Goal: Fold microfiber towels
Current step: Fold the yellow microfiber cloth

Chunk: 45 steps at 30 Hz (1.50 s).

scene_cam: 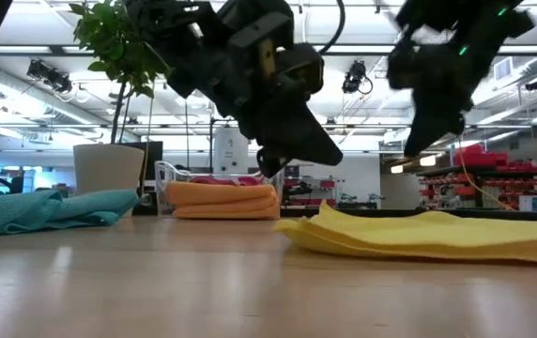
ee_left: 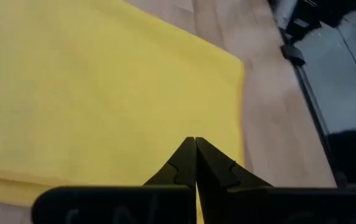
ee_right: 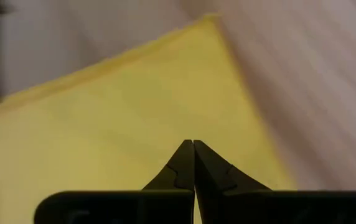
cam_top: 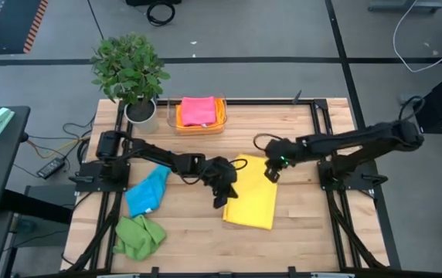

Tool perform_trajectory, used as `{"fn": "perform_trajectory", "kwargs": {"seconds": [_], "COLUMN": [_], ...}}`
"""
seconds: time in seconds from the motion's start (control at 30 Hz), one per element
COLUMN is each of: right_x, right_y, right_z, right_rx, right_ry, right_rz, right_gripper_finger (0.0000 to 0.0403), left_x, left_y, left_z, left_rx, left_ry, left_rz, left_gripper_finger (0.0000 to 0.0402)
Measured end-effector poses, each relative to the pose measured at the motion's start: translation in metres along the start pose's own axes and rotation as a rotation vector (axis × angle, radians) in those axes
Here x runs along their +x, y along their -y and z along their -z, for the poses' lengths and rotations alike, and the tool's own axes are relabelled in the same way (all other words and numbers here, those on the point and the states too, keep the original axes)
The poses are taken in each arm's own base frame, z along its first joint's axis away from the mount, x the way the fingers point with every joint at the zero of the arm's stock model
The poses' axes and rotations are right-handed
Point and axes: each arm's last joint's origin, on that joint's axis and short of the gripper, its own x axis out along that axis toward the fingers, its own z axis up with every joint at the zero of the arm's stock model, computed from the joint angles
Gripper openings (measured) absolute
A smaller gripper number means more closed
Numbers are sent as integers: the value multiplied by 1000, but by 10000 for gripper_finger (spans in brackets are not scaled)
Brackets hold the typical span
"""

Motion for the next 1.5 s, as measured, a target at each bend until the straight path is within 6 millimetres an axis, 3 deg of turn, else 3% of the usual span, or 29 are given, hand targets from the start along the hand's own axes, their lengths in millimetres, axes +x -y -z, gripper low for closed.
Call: {"fn": "perform_trajectory", "kwargs": {"seconds": [0.2, 0.4, 0.57, 0.8, 1.07, 1.17, 1.33, 1.5], "right_x": [-16, -16, -16, -23, -26, -26, -26, -26], "right_y": [-41, -67, -77, -86, -88, -88, -87, -87], "right_z": [29, 59, 73, 85, 89, 89, 88, 88], "right_rx": [-19, 6, 65, 149, 219, 220, 231, 243], "right_ry": [0, 15, 1, 38, 105, 107, 135, 135], "right_rz": [-107, -80, -79, -98, -85, -83, -71, -69], "right_gripper_finger": [5, 5, 5, 5, 5, 5, 5, 5], "left_x": [2, 4, 2, -11, -8, 1, 24, 32], "left_y": [15, 22, 26, 43, 38, 38, 39, 47], "left_z": [13, 17, -4, -37, -21, -14, 6, 16], "left_rx": [198, 353, 559, 1001, 1369, 1479, 1535, 1575], "left_ry": [-107, -133, -106, -274, -354, -308, -333, -365], "left_rz": [32, 41, 21, -25, 57, 84, 133, 156], "left_gripper_finger": [24, 29, 43, 64, 95, 101, 101, 93]}}
